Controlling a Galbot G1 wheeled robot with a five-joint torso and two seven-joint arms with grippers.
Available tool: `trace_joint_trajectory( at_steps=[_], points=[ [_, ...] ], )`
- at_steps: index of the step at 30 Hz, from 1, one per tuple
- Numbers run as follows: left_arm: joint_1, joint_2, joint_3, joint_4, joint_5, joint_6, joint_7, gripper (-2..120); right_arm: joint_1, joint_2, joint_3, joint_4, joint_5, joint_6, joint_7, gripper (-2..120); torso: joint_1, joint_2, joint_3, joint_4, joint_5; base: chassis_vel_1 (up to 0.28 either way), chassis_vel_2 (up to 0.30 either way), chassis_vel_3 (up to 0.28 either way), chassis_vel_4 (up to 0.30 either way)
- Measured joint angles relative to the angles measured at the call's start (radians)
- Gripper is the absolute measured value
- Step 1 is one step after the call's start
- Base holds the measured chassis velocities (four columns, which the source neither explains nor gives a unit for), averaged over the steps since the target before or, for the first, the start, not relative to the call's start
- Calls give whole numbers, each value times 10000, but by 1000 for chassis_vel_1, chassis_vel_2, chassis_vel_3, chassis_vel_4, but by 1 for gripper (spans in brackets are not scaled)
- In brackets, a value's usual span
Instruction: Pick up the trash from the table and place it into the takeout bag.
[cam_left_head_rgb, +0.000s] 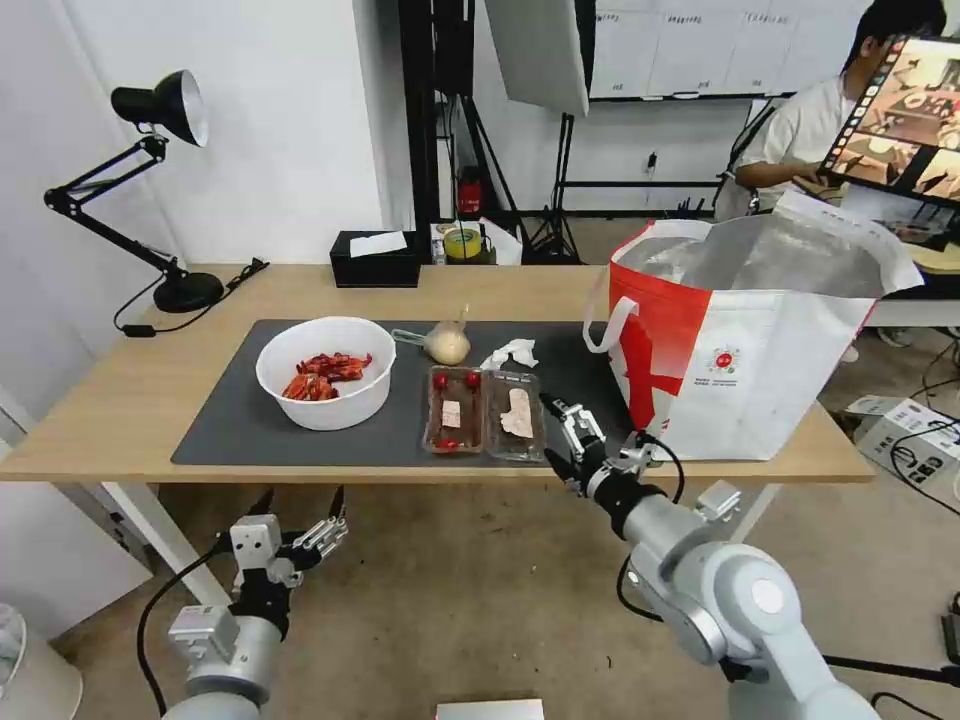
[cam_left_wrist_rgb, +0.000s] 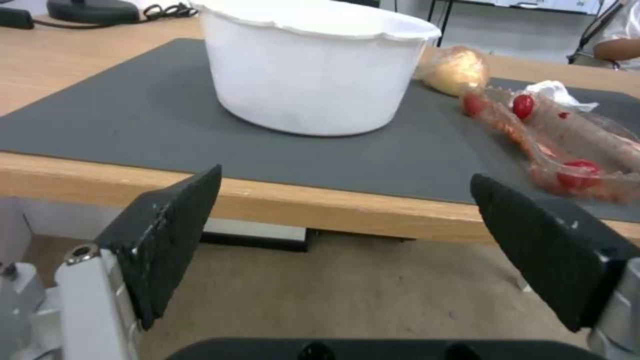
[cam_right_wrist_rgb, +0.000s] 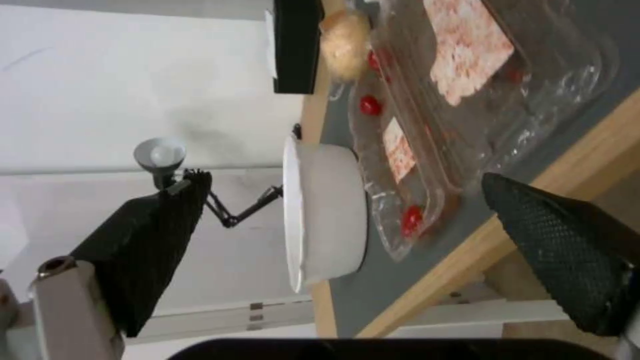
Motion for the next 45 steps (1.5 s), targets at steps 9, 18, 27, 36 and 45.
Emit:
trace_joint_trajectory(
  at_steps=[9, 18, 27, 36, 45],
  points=[
    [23, -11, -56, 57, -25, -126, -13, 100, 205, 486, -399, -342, -251, 166, 83, 100, 0, 0, 0, 0, 0, 0, 0, 0, 0],
    [167, -8, -178, 46, 12, -141, -32, 100, 394, 938, -653, -691, -593, 536, 99, 100, 0, 0, 0, 0, 1, 0, 0, 0, 0],
    [248, -34, -188, 229, 81, -186, -51, 100, 175, 1356, -656, -726, -835, 1073, -101, 100, 0, 0, 0, 0, 0, 0, 0, 0, 0],
    [179, -4, -164, 440, 93, -203, -57, 100, -156, 1425, -795, -800, -1639, 1971, -722, 100, 0, 0, 0, 0, 1, 0, 0, 0, 0],
    [151, 32, -178, 474, 84, -230, -59, 100, -210, 1708, -902, -1037, -1715, 2048, -740, 100, 0, 0, 0, 0, 1, 0, 0, 0, 0]
  ],
)
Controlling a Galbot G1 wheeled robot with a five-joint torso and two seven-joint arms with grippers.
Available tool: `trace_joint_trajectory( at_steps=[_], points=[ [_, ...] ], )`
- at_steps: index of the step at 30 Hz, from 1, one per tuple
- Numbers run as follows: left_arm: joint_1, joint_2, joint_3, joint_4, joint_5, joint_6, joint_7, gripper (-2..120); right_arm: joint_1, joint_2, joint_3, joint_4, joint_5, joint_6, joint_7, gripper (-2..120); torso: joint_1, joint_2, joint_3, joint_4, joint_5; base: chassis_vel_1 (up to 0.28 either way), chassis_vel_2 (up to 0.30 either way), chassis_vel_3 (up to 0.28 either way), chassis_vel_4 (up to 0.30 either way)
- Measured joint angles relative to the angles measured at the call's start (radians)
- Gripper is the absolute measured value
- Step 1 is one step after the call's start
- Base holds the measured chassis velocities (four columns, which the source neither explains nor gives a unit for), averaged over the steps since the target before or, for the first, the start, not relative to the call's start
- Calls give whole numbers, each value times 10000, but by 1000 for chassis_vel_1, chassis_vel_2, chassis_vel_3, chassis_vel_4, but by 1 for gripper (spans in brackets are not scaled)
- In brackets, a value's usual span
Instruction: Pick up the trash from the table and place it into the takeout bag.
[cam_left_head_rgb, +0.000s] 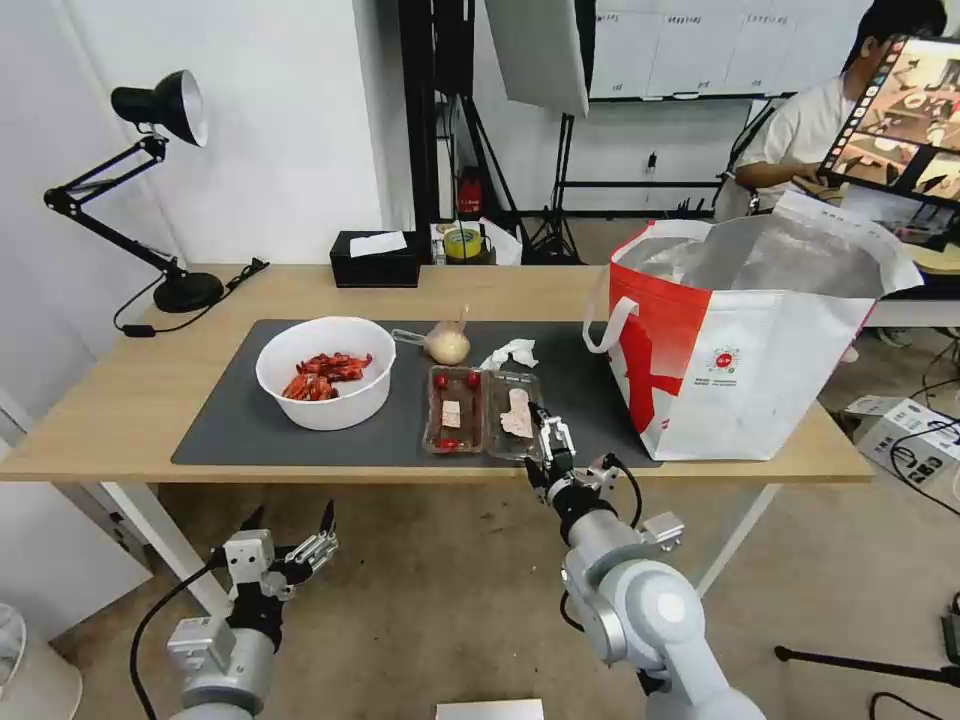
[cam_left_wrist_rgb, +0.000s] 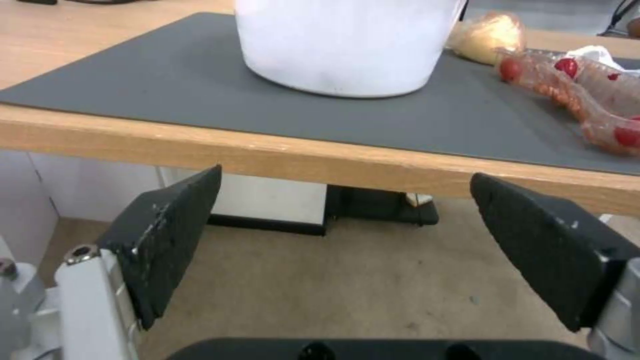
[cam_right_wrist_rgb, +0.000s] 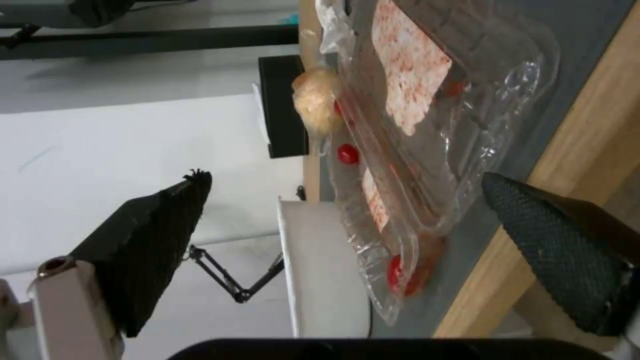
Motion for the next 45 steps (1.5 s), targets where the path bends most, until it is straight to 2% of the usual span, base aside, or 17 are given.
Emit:
trace_joint_trajectory(
  at_steps=[12, 45],
  points=[
    [38, 16, -104, -57, -35, -4, -8, 100, 206, 95, -137, -189, 59, -22, 370, 100, 0, 0, 1, 0, 0, 0, 0, 0, 0],
    [-57, 30, -89, 69, -46, -33, -37, 100, 792, 269, -178, -726, 221, -16, 431, 100, 0, 0, 1, 0, 0, 0, 0, 0, 0]
  ],
)
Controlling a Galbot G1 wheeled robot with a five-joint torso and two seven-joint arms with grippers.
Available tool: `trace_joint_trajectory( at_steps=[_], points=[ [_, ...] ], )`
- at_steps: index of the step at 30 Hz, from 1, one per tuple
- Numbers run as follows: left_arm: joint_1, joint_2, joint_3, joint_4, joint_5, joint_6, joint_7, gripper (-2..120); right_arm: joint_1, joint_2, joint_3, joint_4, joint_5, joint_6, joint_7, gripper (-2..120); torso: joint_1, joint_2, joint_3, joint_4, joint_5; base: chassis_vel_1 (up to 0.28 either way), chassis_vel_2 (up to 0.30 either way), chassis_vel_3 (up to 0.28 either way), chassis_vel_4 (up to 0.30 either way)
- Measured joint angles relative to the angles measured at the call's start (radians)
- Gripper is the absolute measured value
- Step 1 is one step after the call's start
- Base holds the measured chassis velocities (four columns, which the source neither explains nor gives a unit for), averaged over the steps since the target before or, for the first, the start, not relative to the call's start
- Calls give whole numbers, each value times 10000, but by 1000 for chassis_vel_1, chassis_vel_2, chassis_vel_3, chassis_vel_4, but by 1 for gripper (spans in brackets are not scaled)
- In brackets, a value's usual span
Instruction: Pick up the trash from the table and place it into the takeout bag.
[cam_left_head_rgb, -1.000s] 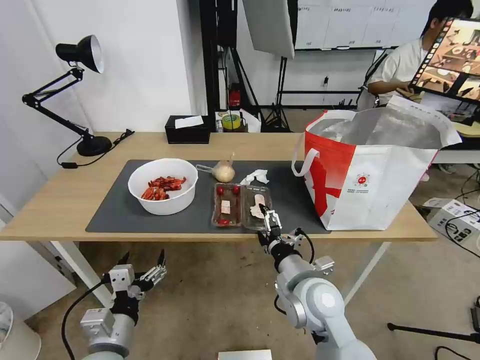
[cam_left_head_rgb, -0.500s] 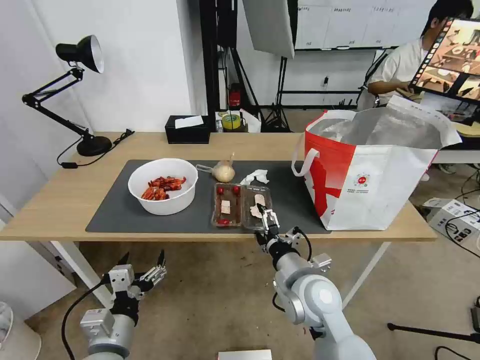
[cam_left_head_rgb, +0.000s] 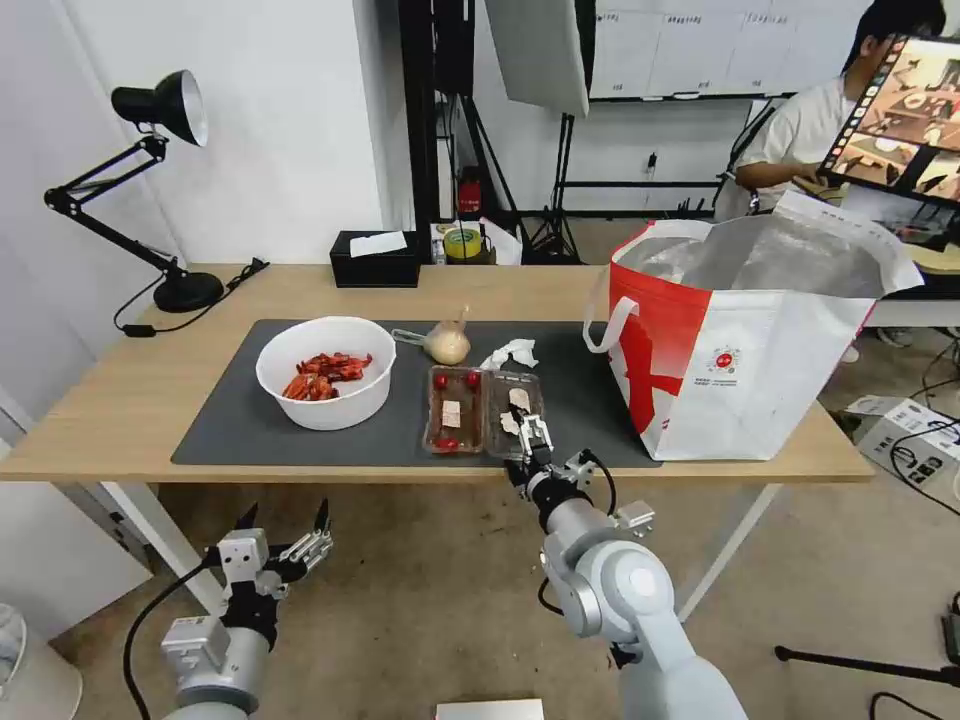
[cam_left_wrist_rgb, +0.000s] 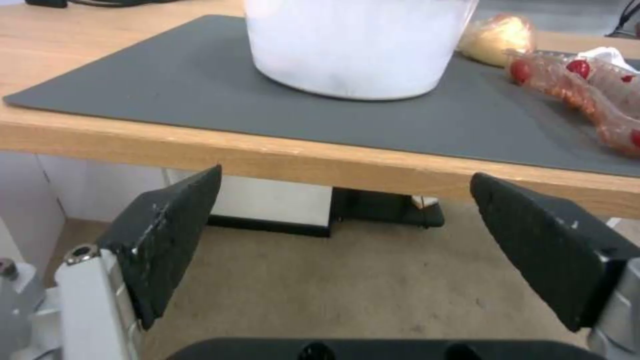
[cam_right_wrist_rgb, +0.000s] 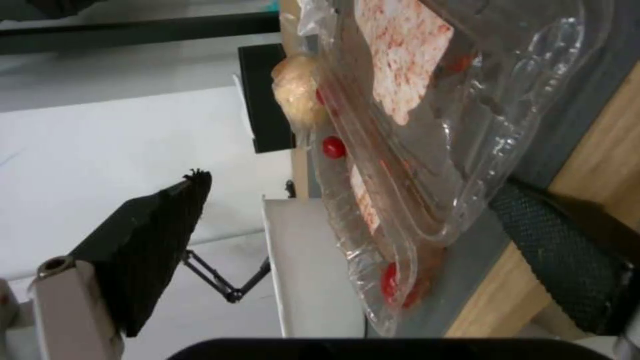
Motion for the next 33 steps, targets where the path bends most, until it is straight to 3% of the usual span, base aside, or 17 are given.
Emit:
trace_joint_trajectory(
  at_steps=[33],
  points=[
    [-247, 93, 88, 298, -53, -179, -198, 100, 982, -420, -23, -190, -2150, -300, -386, 100, 0, 0, 0, 0, 0, 0, 0, 0, 0]
  ],
)
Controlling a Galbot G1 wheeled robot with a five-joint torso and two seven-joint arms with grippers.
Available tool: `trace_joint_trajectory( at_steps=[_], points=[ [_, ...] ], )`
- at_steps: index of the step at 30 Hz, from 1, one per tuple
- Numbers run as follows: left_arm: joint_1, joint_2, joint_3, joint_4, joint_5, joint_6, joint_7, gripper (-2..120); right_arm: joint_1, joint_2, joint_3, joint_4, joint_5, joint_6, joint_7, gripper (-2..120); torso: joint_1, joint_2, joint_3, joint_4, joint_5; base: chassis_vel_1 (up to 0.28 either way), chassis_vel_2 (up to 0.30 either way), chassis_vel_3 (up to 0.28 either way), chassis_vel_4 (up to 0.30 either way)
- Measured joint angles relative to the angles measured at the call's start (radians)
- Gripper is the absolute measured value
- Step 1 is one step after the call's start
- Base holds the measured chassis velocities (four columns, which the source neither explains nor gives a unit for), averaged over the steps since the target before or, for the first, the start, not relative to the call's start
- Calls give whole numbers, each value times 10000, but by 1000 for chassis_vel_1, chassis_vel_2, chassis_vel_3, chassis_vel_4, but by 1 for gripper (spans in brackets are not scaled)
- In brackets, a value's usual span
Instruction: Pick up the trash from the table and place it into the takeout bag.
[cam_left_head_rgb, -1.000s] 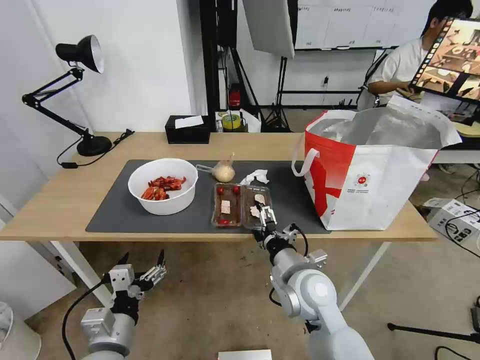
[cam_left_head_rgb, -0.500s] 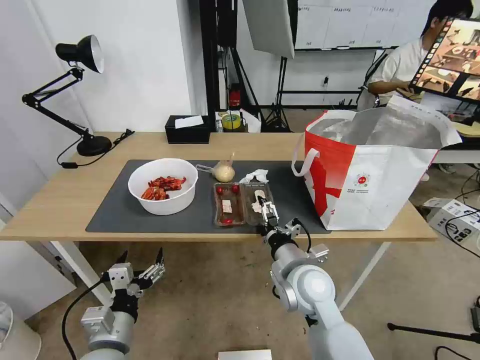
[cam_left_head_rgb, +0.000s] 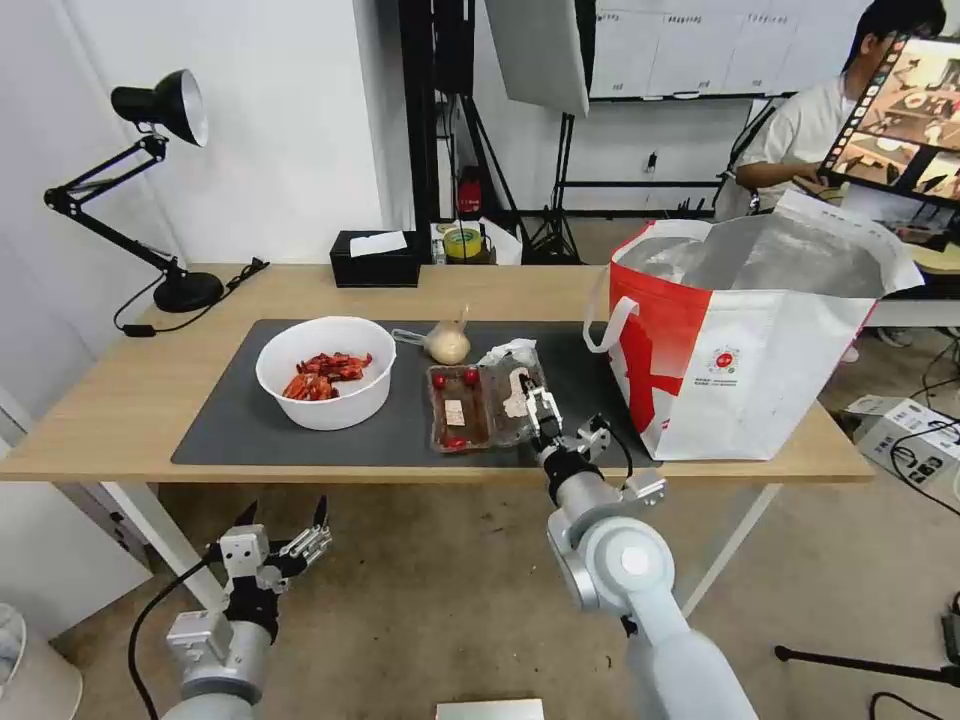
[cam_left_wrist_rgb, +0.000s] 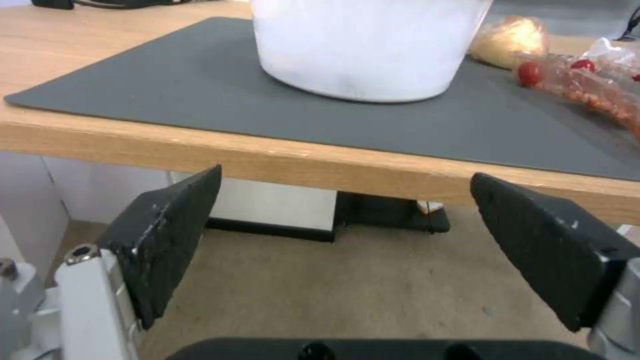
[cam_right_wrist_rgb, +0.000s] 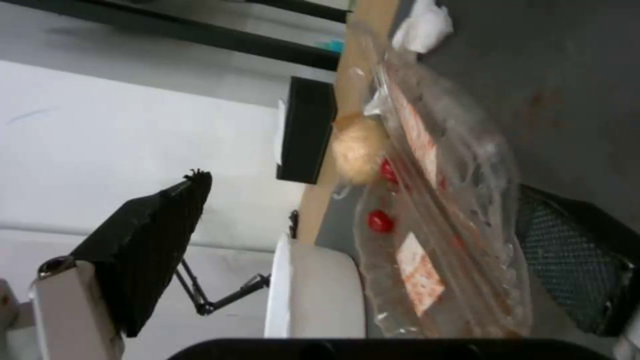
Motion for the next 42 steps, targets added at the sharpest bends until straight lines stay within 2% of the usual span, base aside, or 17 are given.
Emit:
trace_joint_trajectory(
  at_steps=[12, 23, 31, 34, 38, 42],
  points=[
    [1, -28, -18, -13, 10, -3, 2, 100, 580, -472, -81, 212, 480, -299, 264, 100, 0, 0, 0, 0, 1, 0, 0, 0, 0],
    [-59, -50, -19, 26, 21, -3, 4, 100, 816, -512, -270, 247, 931, -560, 425, 100, 0, 0, 0, 0, 0, 0, 0, 0, 0],
    [-43, -46, -41, 19, 29, -3, 5, 100, 1410, -687, -504, 18, 1781, -1710, 810, 100, 0, 0, 0, 0, 0, 0, 0, 0, 0],
    [-52, -66, -41, 12, 40, -2, 5, 100, 1830, -806, -642, -186, 2207, -2171, 1287, 100, 0, 0, 0, 0, 0, 0, 0, 0, 0],
    [-48, -82, -40, 4, 59, -1, 6, 100, 2161, -907, -805, -371, 2682, -2520, 1817, 100, 0, 0, 0, 0, 0, 0, 0, 0, 0],
    [-33, -82, -44, -33, 61, 5, 6, 100, 2320, -980, -896, -493, 2803, -2555, 1905, 100, 0, 0, 0, 0, 0, 0, 0, 0, 0]
  ],
)
